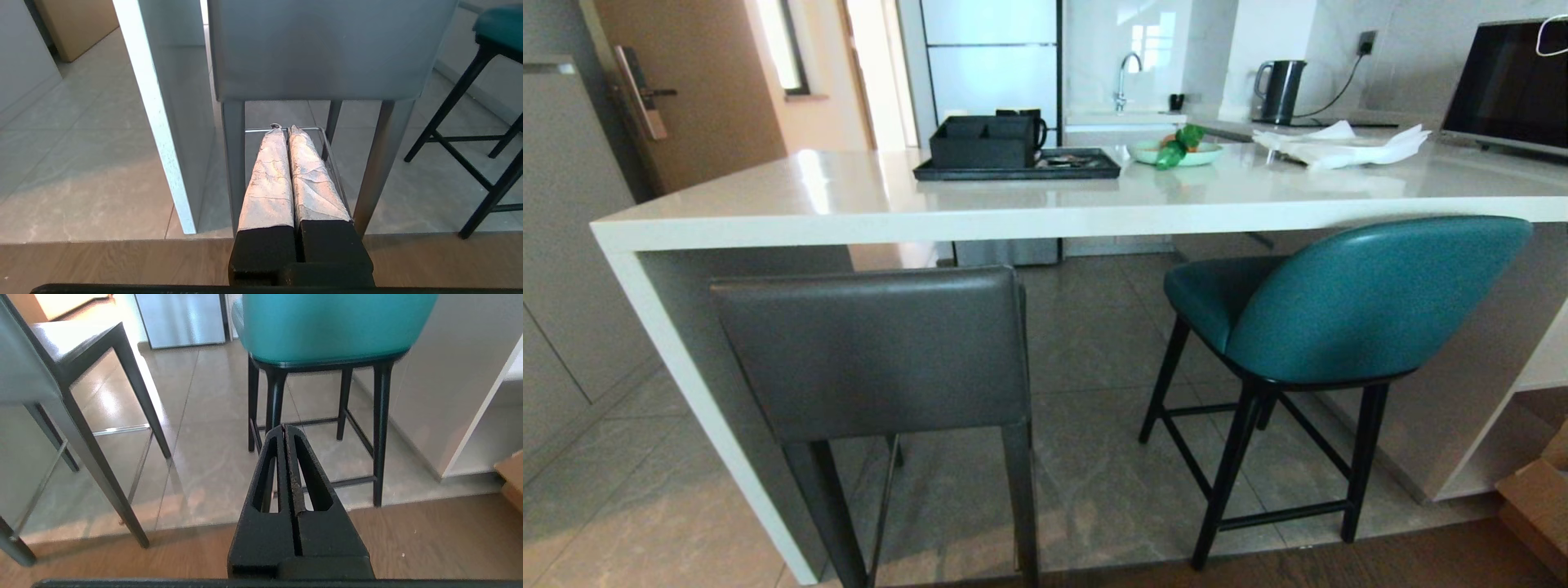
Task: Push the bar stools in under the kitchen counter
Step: Pull the gray chair out from under the dining table
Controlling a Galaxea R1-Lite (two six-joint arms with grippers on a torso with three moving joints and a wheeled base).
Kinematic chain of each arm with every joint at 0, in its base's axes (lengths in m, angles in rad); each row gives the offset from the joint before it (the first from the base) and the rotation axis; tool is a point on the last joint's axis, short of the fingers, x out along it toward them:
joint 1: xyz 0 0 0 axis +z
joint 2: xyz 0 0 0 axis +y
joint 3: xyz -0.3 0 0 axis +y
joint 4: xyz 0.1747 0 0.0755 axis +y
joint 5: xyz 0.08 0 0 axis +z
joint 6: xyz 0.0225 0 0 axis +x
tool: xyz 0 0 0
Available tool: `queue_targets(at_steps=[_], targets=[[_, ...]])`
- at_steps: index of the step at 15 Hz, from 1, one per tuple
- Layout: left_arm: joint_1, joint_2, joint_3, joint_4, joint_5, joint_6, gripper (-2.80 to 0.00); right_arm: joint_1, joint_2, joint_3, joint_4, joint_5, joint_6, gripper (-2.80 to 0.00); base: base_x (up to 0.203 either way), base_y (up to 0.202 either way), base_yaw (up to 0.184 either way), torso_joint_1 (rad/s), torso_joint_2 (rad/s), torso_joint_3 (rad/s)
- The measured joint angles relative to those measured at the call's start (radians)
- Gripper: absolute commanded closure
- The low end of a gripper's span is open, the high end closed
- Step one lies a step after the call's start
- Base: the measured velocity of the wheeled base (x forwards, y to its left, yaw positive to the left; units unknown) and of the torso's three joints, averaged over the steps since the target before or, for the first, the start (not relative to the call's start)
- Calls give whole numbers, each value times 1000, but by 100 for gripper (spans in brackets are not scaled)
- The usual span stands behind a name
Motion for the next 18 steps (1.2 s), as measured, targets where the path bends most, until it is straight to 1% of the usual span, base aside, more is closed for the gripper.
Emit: queue_targets(at_steps=[5, 16, 18], targets=[[0, 0, 0, 0, 0, 0, 0, 0, 0, 0, 0, 0, 0, 0, 0, 0, 0, -20, 97, 64], [0, 0, 0, 0, 0, 0, 0, 0, 0, 0, 0, 0, -5, 0, 0, 0, 0, 0, 0, 0], [0, 0, 0, 0, 0, 0, 0, 0, 0, 0, 0, 0, -5, 0, 1, 122, -2, 6, 4, 4]])
